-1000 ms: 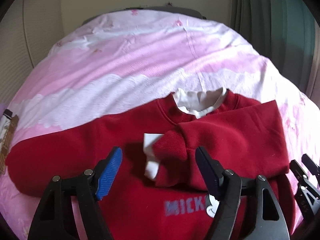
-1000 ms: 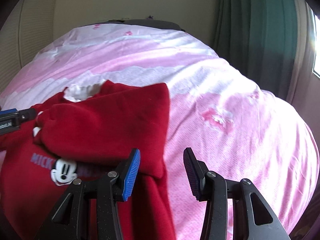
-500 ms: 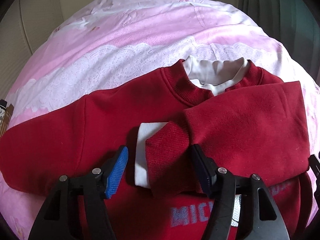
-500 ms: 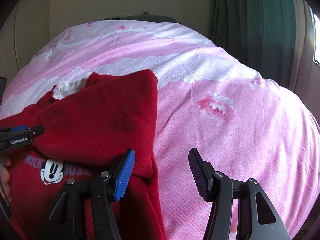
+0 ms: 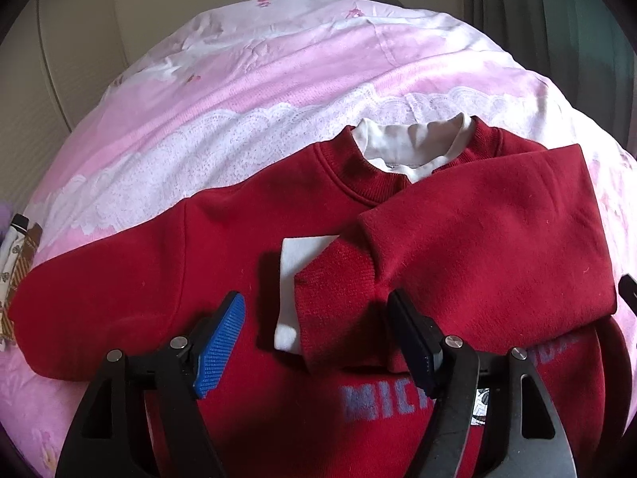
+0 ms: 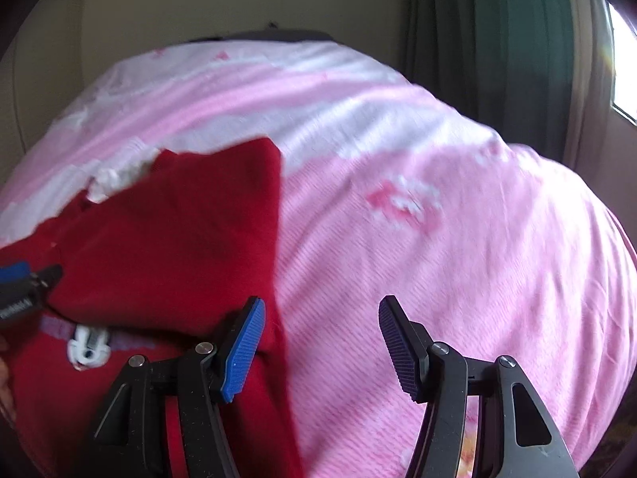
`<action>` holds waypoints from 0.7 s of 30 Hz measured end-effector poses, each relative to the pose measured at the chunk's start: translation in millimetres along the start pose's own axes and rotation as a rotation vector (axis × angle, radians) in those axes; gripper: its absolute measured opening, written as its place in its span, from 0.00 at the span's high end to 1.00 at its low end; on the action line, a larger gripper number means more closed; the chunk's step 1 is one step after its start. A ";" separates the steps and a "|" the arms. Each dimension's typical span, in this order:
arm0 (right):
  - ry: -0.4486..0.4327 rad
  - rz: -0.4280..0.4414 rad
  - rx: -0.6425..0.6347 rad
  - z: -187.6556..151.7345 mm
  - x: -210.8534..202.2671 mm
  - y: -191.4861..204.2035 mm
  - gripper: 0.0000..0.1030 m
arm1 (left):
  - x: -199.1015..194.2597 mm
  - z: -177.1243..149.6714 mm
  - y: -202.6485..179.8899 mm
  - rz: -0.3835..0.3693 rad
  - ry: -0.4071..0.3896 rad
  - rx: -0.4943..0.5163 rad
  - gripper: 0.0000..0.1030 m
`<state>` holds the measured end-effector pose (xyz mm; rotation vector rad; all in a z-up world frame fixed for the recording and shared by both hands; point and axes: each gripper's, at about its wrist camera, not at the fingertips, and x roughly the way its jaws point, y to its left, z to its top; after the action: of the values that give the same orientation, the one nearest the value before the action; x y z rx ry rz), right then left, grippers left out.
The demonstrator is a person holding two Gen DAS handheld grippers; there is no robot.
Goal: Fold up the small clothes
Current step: 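Lay the sleeve on the sweatshirt front and open the right tool, then grasp the other white-cuffed sleeve end with the left tool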
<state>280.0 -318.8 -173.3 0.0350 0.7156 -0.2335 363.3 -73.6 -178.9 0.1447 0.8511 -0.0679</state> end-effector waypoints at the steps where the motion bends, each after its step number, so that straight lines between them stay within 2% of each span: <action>1: 0.001 0.005 -0.023 1.7 1.8 5.5 0.42 | 0.4 0.0 0.9 -0.002 0.002 -0.005 0.29; 4: 0.030 -0.045 -0.100 0.3 11.6 21.0 0.42 | 2.8 -1.2 3.7 -0.009 0.010 -0.020 0.26; 8: 0.089 -0.053 -0.109 -2.7 24.2 21.5 0.42 | 6.0 -3.2 4.9 -0.018 0.018 -0.031 0.24; 11: 0.050 -0.060 -0.096 4.1 5.8 21.7 0.42 | -7.0 -3.4 6.1 -0.022 -0.005 -0.025 0.24; 16: -0.039 -0.026 -0.069 14.5 -40.8 33.6 0.41 | -39.7 -9.8 24.6 -0.023 -0.043 -0.044 0.25; 21: -0.100 0.035 -0.052 16.0 -82.6 69.6 0.41 | -79.2 -26.9 73.4 0.019 -0.095 -0.087 0.25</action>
<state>245.6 -236.3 -110.6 -0.0137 0.6207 -0.1818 299.9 3.2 -129.4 0.0672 0.7564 -0.0194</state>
